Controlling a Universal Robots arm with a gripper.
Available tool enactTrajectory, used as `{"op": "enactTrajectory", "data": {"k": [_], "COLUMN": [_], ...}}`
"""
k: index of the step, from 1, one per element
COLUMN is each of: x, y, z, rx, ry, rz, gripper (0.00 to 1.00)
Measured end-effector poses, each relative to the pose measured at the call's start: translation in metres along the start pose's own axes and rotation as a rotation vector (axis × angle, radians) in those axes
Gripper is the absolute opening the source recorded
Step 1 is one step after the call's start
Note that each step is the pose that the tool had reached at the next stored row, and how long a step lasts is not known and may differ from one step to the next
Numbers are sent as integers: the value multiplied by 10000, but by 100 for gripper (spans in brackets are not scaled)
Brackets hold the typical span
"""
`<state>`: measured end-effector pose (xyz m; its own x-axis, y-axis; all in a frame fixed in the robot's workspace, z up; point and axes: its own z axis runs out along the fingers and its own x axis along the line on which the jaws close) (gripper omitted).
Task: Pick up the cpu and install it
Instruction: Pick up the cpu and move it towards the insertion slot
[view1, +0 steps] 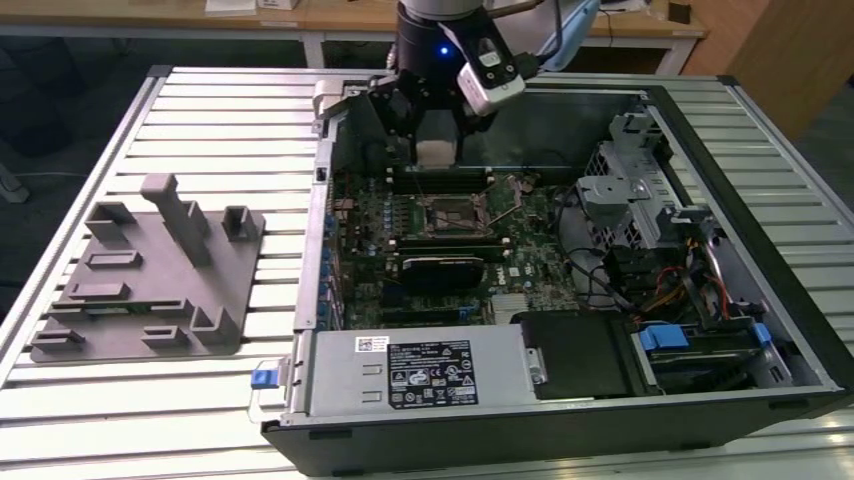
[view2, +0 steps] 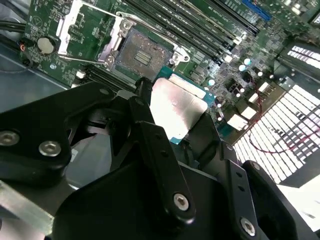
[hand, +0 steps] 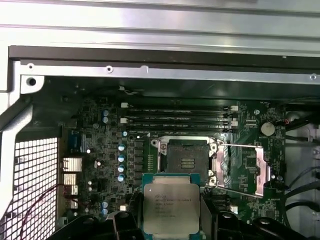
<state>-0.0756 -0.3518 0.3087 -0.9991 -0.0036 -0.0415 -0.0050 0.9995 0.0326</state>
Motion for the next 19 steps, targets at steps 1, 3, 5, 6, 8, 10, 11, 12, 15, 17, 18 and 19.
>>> {"op": "enactTrajectory", "data": {"k": [1,3,5,6,8,10,11,12,15,17,18,19], "x": [-7,-22,-39,-47,-66,-89,-101,-113,-145,-167,-176,-185], "y": [0,3,9,13,22,30,33,35,35,36,36,36], "z": [13,36,61,74,100,127,141,154,195,224,236,247], "rx": [1,1,0,0,0,0,-1,-1,0,-1,-1,-1], "ry": [5,16,29,36,54,79,91,104,145,189,208,221], "rz": [0,1,1,1,2,2,4,3,5,6,6,7], "gripper": [55,55,55,55,55,55,55,55,55,55,55,55]}}
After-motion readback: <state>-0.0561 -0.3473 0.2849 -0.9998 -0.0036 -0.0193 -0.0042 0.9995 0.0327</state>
